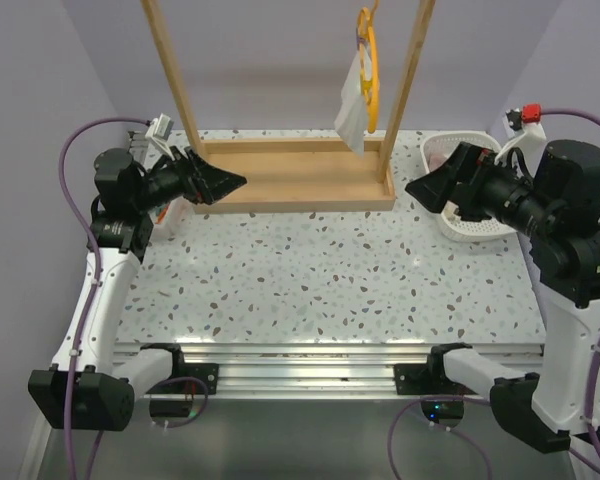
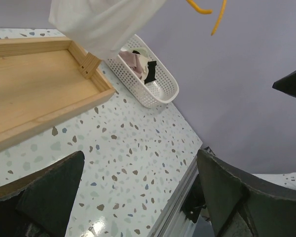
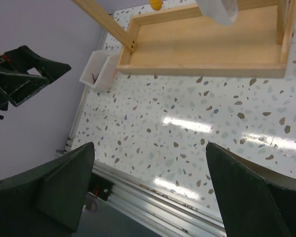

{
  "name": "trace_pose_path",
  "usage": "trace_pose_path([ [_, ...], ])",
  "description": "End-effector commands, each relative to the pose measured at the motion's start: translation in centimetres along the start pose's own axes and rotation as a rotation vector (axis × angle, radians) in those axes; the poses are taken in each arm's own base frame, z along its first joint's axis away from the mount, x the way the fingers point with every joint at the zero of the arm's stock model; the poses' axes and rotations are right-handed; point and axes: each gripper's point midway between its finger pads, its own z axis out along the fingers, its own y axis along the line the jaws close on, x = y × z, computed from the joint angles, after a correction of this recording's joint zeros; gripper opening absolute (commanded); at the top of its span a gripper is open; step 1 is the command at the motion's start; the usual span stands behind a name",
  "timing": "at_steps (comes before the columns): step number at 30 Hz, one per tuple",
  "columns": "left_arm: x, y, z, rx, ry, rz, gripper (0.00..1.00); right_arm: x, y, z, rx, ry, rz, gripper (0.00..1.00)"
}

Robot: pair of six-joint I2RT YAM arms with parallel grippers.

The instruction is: Remove the underwear clipped to the hanger

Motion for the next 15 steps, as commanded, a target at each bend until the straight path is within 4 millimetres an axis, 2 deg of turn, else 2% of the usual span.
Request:
trace_pose_path([
  [1, -0.4, -2.5, -0.6, 0.076, -0.015, 0.06, 1.0, 0.8, 0.5, 0.8, -0.046, 0.105, -0.06, 0.98],
  [2, -0.3, -2.5, -0.6, 0.075, -0.017, 0.064, 1.0, 0.2, 0.5, 0.7, -0.04, 0.092, -0.089, 0.98],
  [3, -0.2, -2.6, -0.6, 0.075, -0.016, 0.063, 1.0, -0.3, -0.3, 2.2, -0.008, 0.116, -0.084, 0.98],
  [4, -0.2, -2.6, -0.7, 0.075, -0.014, 0.065, 1.0, -0.8, -0.8, 2.5, 0.02, 0.112, -0.093, 0.98],
  [5, -0.2, -2.5, -0.7, 0.069, -0.017, 0.07, 1.0, -2.1, -1.1, 2.5, 0.055, 0.069, -0.115, 0.98],
  [7, -0.1, -2.6, -0.8, 0.068, -0.016, 0.072, 1.0, -3.5, -2.5, 4.3, 0.123, 0.058, -0.126, 0.98],
  [8, -0.1, -2.6, -0.8, 0.067, -0.017, 0.075, 1.0, -4.9, -2.2, 4.4, 0.124, 0.014, -0.146, 0.98],
  [10, 0.0, -2.6, -0.9, 0.066, -0.014, 0.076, 1.0, -6.1, -2.0, 6.1, 0.105, 0.002, -0.147, 0.98],
  [11, 0.0, -2.6, -0.9, 0.066, -0.016, 0.083, 1.0, -7.2, -1.3, 6.4, 0.077, -0.035, -0.164, 0.98],
  [15, 0.4, -2.4, -1.1, 0.052, -0.01, 0.088, 1.0, -8.2, -0.6, 8.9, 0.062, -0.049, -0.189, 0.98],
])
